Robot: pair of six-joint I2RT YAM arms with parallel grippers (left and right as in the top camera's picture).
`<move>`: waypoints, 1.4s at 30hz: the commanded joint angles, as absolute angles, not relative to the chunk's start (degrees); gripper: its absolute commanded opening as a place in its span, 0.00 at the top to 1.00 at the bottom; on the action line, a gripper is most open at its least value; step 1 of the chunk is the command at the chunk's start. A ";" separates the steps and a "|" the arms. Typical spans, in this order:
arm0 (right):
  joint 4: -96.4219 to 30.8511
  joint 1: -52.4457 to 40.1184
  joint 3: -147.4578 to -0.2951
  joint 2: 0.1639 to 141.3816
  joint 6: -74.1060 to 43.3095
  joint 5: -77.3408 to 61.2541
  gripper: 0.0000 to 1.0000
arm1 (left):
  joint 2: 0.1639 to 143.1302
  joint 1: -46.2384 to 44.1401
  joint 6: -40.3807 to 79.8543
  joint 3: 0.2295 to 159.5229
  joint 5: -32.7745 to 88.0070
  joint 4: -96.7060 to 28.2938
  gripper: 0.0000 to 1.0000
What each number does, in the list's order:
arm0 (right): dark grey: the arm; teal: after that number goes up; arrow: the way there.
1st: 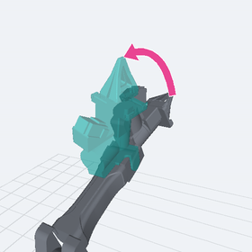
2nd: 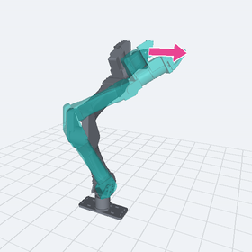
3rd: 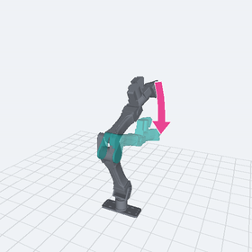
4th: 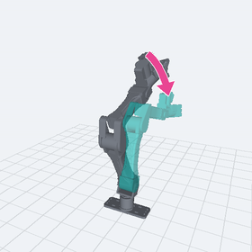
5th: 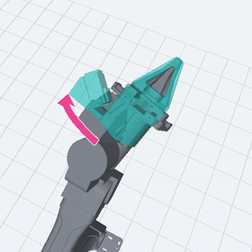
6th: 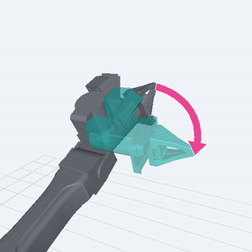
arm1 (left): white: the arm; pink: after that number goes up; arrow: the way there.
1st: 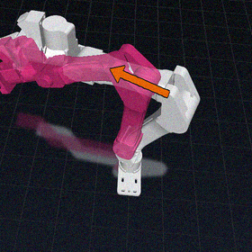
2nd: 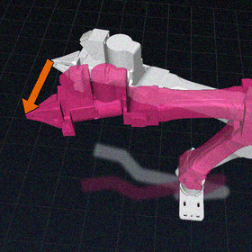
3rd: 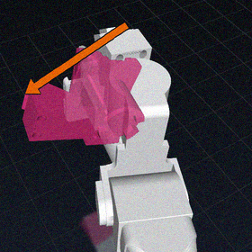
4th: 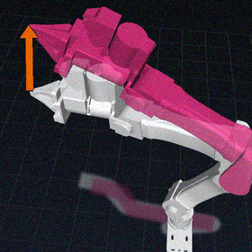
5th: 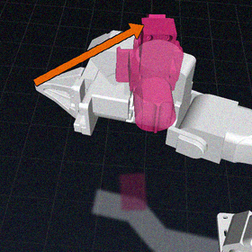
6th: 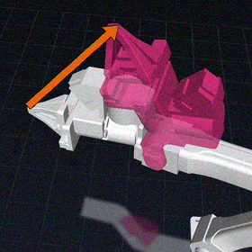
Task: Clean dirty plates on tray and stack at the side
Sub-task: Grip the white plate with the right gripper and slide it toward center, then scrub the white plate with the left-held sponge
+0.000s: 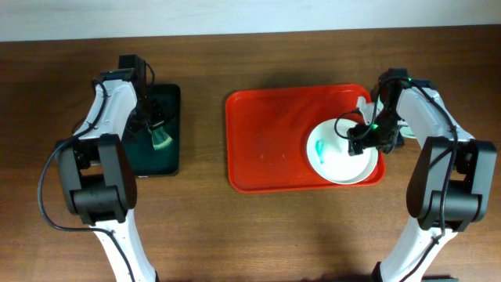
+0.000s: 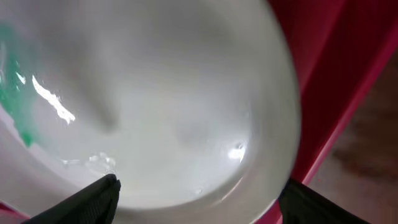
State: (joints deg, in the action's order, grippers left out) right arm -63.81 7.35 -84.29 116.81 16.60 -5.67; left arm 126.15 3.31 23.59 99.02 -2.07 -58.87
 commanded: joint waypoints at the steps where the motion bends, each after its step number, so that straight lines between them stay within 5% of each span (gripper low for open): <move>1: -65.19 7.18 -83.79 118.02 12.95 -5.30 0.18 | 126.04 3.64 23.53 98.94 -1.85 -58.94 0.01; 4: -66.35 7.18 -83.79 118.02 10.94 -5.06 0.18 | 126.04 3.64 23.53 98.94 -1.85 -58.94 0.01; 6: -68.23 7.18 -83.79 118.02 6.90 -0.78 0.29 | 126.04 3.64 23.53 98.94 -1.85 -58.94 0.01; 15: -61.04 7.22 -79.20 118.02 2.28 -1.04 0.35 | 126.04 3.64 23.53 98.94 -1.85 -58.94 0.01; 20: -58.13 7.18 -79.20 118.02 0.40 -1.04 0.82 | 126.04 3.64 23.53 98.94 -1.85 -58.94 0.01; 23: -54.96 7.14 -79.20 118.02 -3.77 -3.09 0.96 | 126.04 3.64 23.53 98.94 -1.85 -58.94 0.01; 29: -47.22 6.22 -79.18 118.02 -4.19 -24.29 0.96 | 126.04 3.64 23.53 98.94 -1.87 -58.94 0.01; 42: -38.48 -10.48 -79.07 118.45 -18.98 -6.55 0.96 | 126.04 3.66 23.53 98.91 -2.11 -56.80 0.01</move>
